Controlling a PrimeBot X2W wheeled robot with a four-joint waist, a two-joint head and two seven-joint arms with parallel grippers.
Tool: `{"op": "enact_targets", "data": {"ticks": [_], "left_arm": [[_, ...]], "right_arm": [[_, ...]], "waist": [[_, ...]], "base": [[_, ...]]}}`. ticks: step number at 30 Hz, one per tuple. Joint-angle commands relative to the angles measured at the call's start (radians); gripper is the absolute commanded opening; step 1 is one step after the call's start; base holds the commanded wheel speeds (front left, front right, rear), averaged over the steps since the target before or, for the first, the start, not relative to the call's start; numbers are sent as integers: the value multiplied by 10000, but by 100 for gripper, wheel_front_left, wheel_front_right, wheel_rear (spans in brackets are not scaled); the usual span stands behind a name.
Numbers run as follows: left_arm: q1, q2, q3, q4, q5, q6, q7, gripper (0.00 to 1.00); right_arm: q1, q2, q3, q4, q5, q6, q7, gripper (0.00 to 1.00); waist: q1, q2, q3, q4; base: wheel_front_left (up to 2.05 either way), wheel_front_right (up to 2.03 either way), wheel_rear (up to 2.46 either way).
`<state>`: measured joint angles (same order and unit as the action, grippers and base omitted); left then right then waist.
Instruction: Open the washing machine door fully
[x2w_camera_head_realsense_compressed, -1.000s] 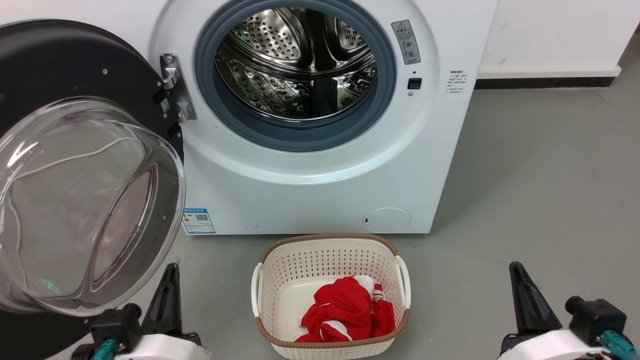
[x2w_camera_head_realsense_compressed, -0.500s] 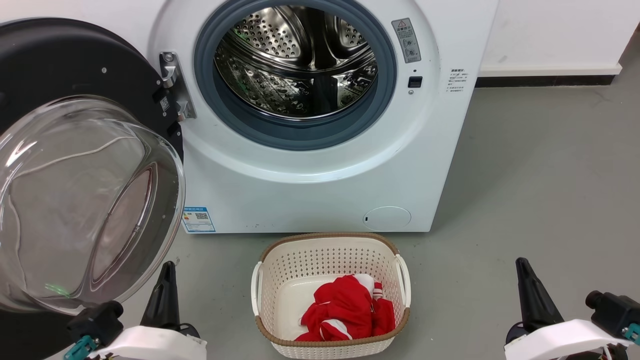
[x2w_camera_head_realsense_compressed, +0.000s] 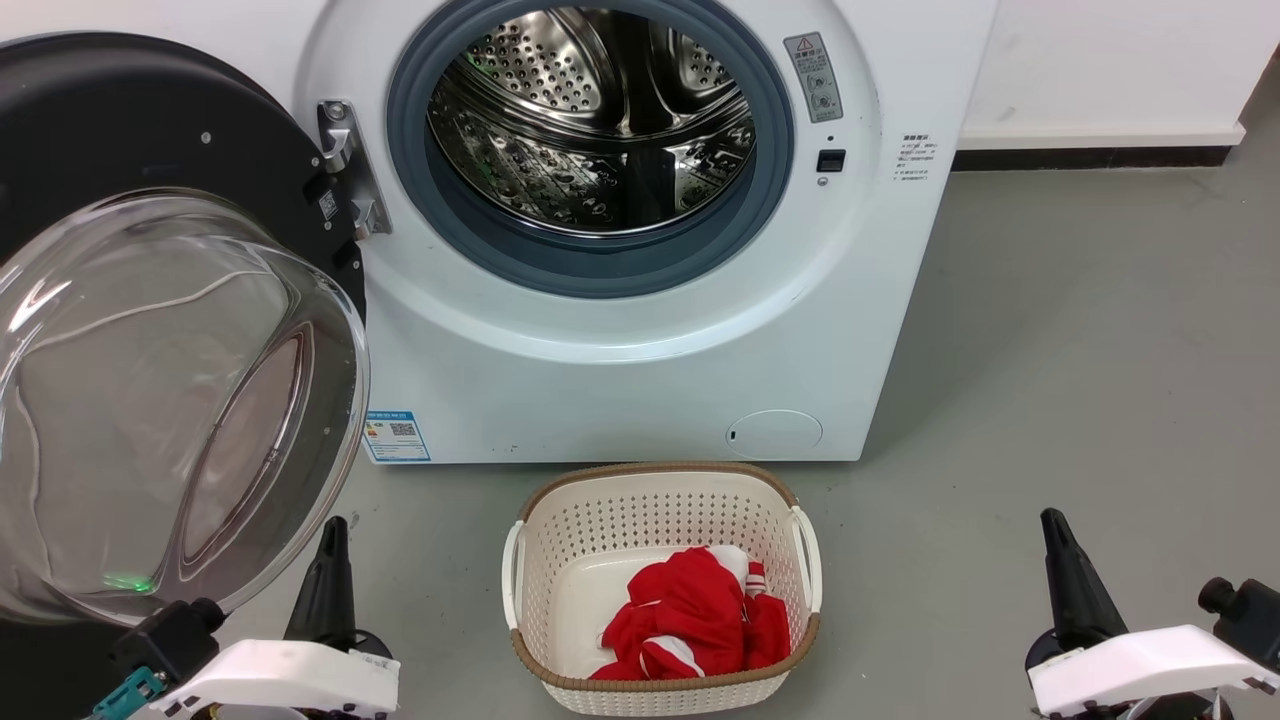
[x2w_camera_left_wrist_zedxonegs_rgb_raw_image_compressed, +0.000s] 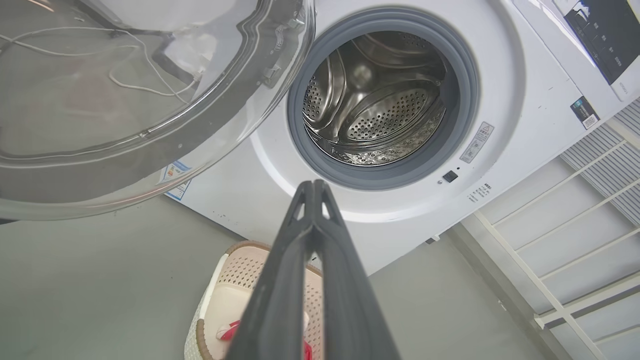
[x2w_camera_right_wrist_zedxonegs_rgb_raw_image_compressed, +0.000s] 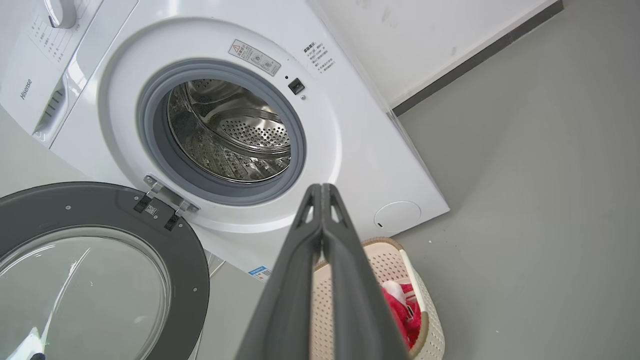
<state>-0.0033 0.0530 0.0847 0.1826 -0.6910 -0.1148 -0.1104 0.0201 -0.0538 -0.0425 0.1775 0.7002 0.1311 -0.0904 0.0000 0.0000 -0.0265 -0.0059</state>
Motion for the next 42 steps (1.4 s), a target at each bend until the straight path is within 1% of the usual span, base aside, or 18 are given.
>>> {"op": "enact_targets", "data": {"ticks": [1,13,14,16,42], "left_arm": [[-276,33,48,-82,-390,-52,83,0],[-428,24,90,34,-1905,-78,458,0],[-465,21,101,69,-2291,-85,554,0],[-512,19,112,97,-2666,-91,645,0],[-779,-1,196,319,-5395,-124,1327,0]], "right_arm": [[-353,-60,-39,-70,391,-2,64,0],[-529,-67,-130,48,1918,-2,384,0],[-571,-69,-155,81,2304,-2,474,0],[-598,-69,-181,116,2675,-2,555,0],[-915,-63,-364,343,5412,-3,1150,0]], "waist": [[0,0,5,1],[0,0,41,8],[0,0,51,10],[0,0,60,12],[0,0,141,28]], "base": [[0,0,0],[0,0,0],[0,0,0],[0,0,0],[0,0,0]]}}
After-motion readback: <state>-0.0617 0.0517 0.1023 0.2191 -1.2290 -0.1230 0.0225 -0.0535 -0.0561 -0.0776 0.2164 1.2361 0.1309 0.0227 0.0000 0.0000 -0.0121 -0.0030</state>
